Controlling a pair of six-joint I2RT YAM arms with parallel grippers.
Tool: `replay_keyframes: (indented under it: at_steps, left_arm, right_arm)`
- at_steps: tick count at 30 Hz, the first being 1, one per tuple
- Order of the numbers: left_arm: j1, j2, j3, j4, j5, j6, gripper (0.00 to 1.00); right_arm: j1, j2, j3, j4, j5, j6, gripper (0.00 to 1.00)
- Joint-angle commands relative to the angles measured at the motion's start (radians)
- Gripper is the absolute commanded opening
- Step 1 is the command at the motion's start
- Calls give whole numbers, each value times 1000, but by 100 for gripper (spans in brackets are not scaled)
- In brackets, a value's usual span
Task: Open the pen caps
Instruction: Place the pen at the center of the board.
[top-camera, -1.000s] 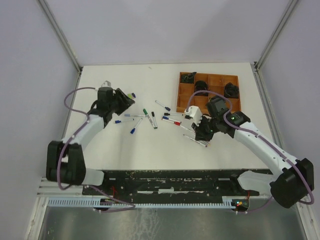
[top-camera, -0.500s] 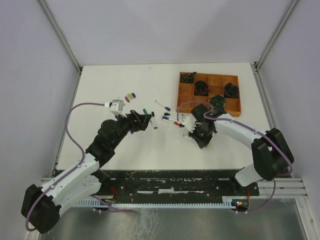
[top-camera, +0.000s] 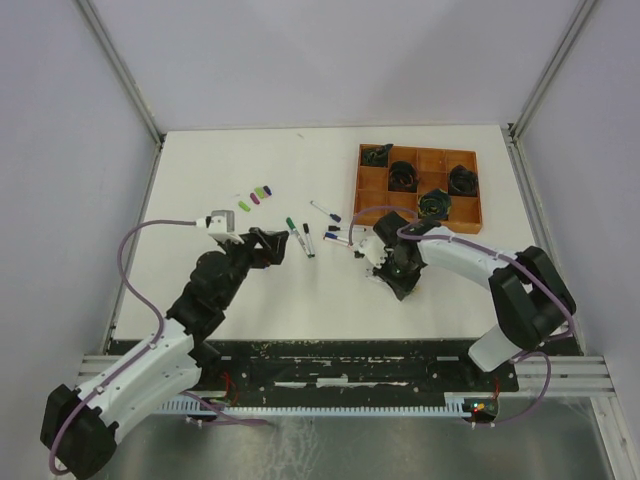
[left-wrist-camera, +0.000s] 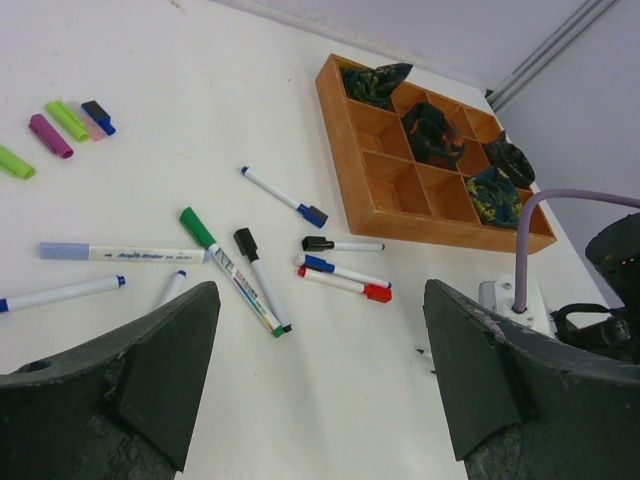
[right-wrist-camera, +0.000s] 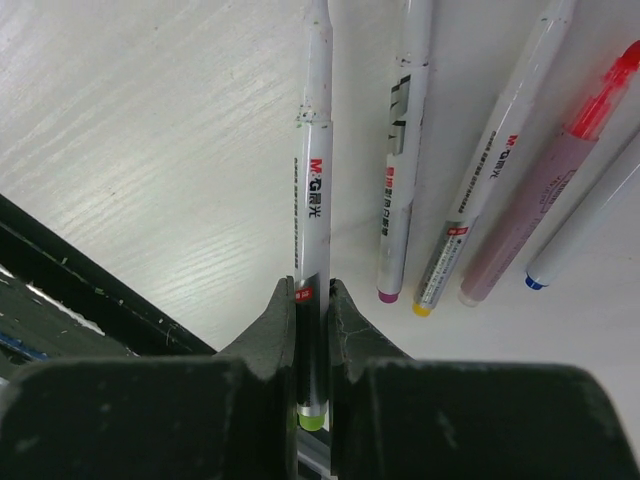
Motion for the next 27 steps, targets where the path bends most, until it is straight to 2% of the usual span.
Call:
replay_keyframes:
  at_steps: [1, 15, 23, 27]
  left_arm:
    - [-2, -24, -17, 10, -38, 10, 89]
    - [-2, -54, -59, -9, -15, -36, 89]
    - [-3, -52, -57, -13, -10, -43, 89]
    - [-2, -44, -49, -33, 2, -57, 93]
  right_arm:
    - [10, 32, 50, 25, 42, 26, 12]
    - [42, 89, 71, 4, 86, 33, 32]
    - [44, 78, 86, -13, 74, 34, 33]
    - [43, 19, 93, -30, 42, 15, 34]
